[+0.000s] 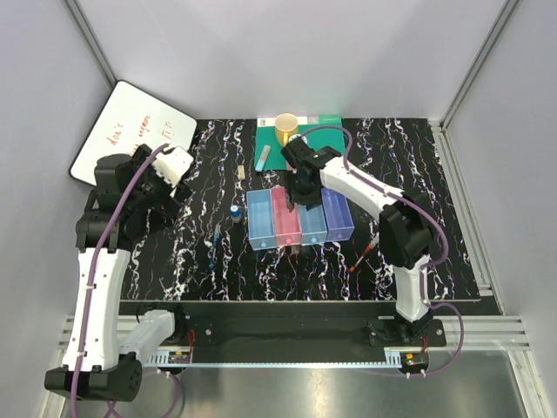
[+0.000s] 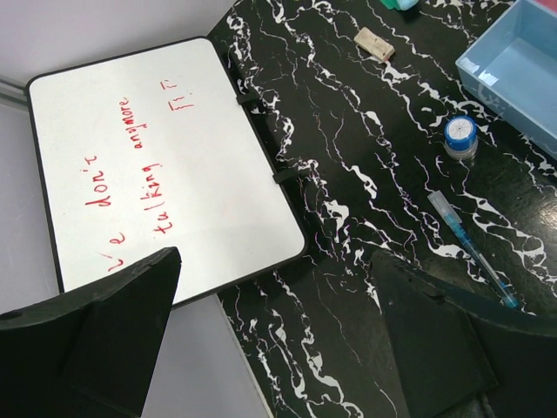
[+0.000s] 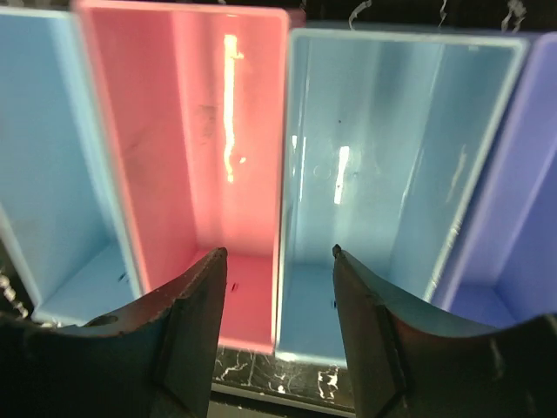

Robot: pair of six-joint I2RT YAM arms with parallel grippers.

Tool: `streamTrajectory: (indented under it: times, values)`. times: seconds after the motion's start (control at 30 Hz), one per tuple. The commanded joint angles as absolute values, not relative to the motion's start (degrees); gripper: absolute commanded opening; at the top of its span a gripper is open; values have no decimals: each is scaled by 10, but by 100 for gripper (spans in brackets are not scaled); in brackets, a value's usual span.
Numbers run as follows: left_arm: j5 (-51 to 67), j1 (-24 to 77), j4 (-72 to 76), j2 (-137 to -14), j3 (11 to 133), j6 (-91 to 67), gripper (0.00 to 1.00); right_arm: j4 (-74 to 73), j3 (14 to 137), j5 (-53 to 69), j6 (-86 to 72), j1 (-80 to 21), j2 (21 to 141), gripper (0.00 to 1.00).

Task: Sort the stationery into containers
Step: Move the storage box to the center of the board, then pick up the stationery from the center of the board.

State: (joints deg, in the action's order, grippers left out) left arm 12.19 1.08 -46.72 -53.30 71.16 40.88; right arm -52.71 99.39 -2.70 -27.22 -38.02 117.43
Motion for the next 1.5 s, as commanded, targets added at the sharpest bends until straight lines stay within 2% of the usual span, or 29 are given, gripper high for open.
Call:
streamTrajectory:
  times: [0.0, 0.13, 0.2, 0.37, 0.5, 0.53, 0.6, 0.8, 1.23, 1.47]
  values:
    - [159, 15, -441, -518, 707, 399, 99, -512, 1024, -30, -202, -383, 1089, 61]
    - [171, 18, -432, -517, 693, 400, 99, -506, 1084, -67, -144, -382, 1071, 64]
    - [172, 19, -426, -526, 693, 395, 99, -491, 1106, -127, -112, -378, 1072, 64]
    - [159, 29, -400, -568, 707, 358, 99, -463, 1179, -219, -84, -308, 1122, 62]
    - [162, 40, -379, -605, 724, 328, 99, -455, 1258, -176, -22, -269, 1178, 66]
    - [163, 41, -375, -617, 725, 324, 99, -455, 1273, -131, -3, -265, 1201, 67]
    - [163, 51, -367, -627, 727, 325, 99, -473, 1332, -80, 82, -263, 1229, 80]
    - [141, 62, -359, -657, 742, 334, 99, -540, 1508, 45, 198, -263, 1336, 100]
    - [125, 62, -358, -650, 718, 342, 99, -546, 1516, 130, 207, -264, 1383, 100]
    - [126, 62, -357, -643, 710, 334, 99, -521, 1552, 100, 198, -264, 1426, 100]
